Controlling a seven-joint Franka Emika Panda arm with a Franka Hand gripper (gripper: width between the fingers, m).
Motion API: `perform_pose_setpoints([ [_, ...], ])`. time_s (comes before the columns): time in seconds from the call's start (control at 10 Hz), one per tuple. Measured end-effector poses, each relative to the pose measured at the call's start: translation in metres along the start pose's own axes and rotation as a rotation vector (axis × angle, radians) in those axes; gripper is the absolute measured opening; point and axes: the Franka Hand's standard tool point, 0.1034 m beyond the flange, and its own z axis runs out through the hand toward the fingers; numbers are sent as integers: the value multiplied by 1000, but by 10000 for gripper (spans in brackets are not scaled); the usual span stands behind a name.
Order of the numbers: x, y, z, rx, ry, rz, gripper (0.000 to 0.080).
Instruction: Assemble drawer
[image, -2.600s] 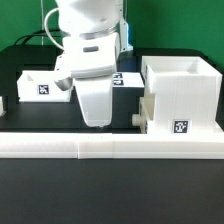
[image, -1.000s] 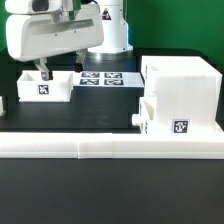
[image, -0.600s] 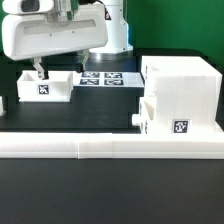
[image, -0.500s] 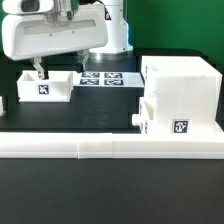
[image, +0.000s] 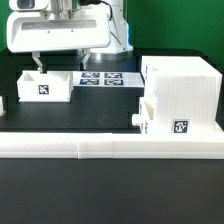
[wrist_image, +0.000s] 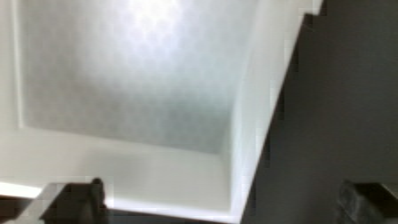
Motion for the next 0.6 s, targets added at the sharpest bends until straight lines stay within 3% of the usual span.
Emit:
perform_pose_setpoints([
  [0.2, -17, -8, 12, -15, 16, 8, 649],
  [0.6, -28, -15, 41, -14, 19, 7, 649],
])
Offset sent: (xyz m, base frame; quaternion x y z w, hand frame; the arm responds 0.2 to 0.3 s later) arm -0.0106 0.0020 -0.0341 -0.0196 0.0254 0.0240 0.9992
